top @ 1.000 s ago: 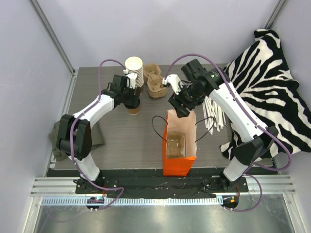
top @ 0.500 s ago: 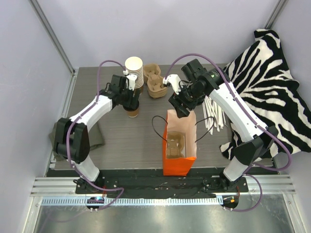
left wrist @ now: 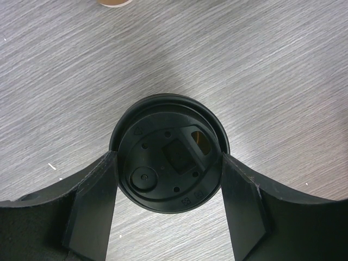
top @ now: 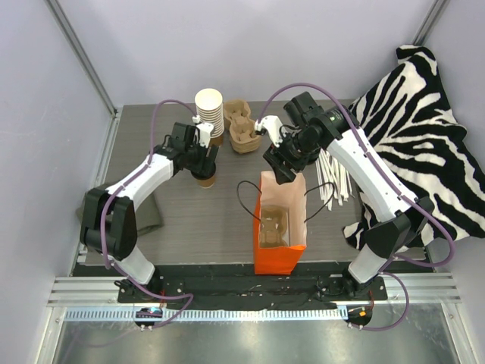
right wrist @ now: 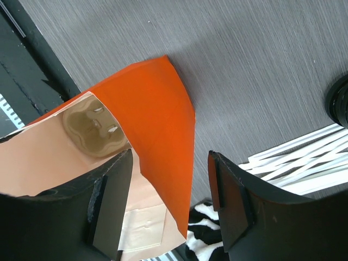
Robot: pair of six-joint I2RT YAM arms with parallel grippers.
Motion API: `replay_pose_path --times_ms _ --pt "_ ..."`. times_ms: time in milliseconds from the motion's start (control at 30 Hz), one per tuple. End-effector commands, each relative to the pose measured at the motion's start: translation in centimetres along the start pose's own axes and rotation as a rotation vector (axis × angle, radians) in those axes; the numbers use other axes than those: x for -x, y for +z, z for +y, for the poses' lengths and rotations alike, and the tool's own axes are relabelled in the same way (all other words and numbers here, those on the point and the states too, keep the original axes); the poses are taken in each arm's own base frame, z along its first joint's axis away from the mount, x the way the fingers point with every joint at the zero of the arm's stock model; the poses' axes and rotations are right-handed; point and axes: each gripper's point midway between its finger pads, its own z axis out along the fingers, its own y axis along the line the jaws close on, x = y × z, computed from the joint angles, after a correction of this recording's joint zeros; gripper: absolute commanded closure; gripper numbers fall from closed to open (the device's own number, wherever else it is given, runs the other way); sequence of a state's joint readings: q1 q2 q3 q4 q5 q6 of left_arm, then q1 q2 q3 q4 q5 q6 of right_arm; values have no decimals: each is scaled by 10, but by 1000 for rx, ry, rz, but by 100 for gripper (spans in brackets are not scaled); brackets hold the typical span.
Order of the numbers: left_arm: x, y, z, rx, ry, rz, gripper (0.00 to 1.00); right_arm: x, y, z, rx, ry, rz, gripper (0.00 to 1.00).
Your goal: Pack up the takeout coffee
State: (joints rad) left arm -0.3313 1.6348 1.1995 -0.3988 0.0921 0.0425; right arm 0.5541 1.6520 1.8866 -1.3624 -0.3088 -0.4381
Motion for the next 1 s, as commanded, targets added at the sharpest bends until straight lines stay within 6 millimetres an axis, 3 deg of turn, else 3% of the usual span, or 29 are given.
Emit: replay_pose_path --times_ms 0,333,967 --pt "-15 5 1 -5 16 36 54 1 -10 3 1 9 -20 35" --pt "-23 9 4 13 63 68 40 0 -10 2 3 14 -19 35" --pt "-46 19 9 28 83 142 27 4 -9 1 8 11 -20 35"
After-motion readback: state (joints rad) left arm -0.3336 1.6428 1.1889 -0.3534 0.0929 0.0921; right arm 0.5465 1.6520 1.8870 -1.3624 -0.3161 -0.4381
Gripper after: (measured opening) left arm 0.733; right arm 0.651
